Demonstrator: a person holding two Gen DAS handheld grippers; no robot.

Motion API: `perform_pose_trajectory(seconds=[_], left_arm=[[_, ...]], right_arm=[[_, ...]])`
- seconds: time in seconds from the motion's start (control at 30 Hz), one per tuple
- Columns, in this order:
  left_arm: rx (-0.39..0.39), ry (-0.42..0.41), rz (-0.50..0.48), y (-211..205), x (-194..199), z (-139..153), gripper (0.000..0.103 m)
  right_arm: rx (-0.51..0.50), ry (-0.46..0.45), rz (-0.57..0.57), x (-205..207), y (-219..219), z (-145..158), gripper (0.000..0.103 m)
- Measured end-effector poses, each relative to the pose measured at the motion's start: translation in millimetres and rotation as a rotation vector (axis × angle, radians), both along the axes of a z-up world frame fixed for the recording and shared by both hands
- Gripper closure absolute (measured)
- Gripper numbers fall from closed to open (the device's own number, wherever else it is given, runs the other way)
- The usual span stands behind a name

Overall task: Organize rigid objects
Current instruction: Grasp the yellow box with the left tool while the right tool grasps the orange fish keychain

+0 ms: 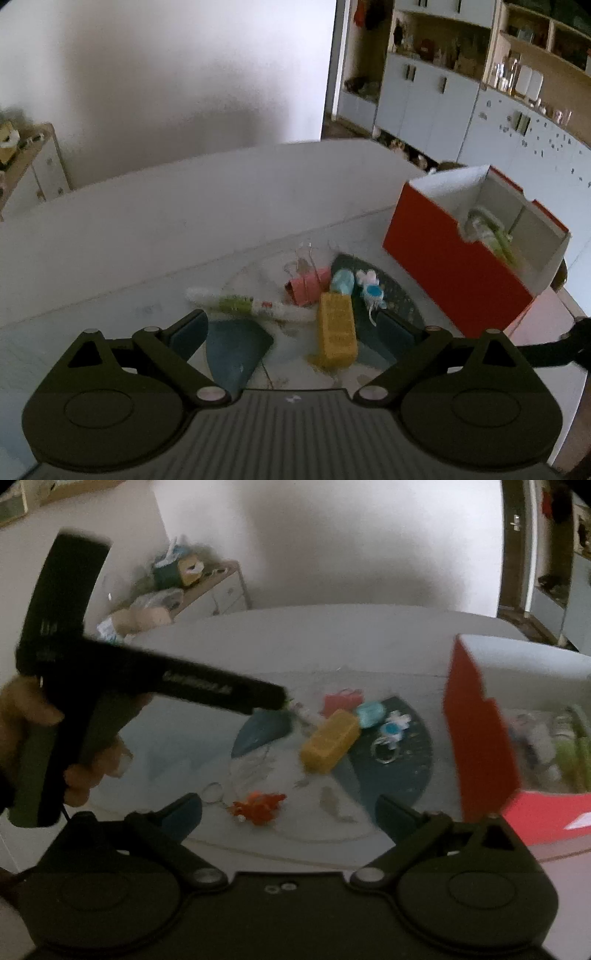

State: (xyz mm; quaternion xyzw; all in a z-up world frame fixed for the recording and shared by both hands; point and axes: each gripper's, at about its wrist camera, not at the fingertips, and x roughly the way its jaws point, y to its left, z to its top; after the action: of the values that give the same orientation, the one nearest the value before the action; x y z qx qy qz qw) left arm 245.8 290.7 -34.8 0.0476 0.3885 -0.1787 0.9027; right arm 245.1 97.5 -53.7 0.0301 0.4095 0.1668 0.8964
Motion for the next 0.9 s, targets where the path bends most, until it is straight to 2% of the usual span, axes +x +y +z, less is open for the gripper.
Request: perform_pose_trajectory(seconds=[0.07,0.23,0.4,0.9], left_arm=[[-0.006,0.026,-0.005,1.2,4.5,-5.8,0.005],[0.010,0.027,-0.020,-4.1,12.8,-14.6,0.005],[0.014,0.033,-0.051,-10.7,21.2,-22.5,0.005],[0.065,0.100,-0.116,-44.0,42.0,-56.0,0.005]], right_arm=[[-0.010,0.011,0.019,4.3,10.2,-9.7,0.006],[-0.054,0.025,0.082,10.3,33.7,-30.6,0.009],[-0.090,0.042,0.126,20.6,50.6,-44.7,0.016],[-0.153,0.036,0.170,23.2,71.0,-59.1,0.026]])
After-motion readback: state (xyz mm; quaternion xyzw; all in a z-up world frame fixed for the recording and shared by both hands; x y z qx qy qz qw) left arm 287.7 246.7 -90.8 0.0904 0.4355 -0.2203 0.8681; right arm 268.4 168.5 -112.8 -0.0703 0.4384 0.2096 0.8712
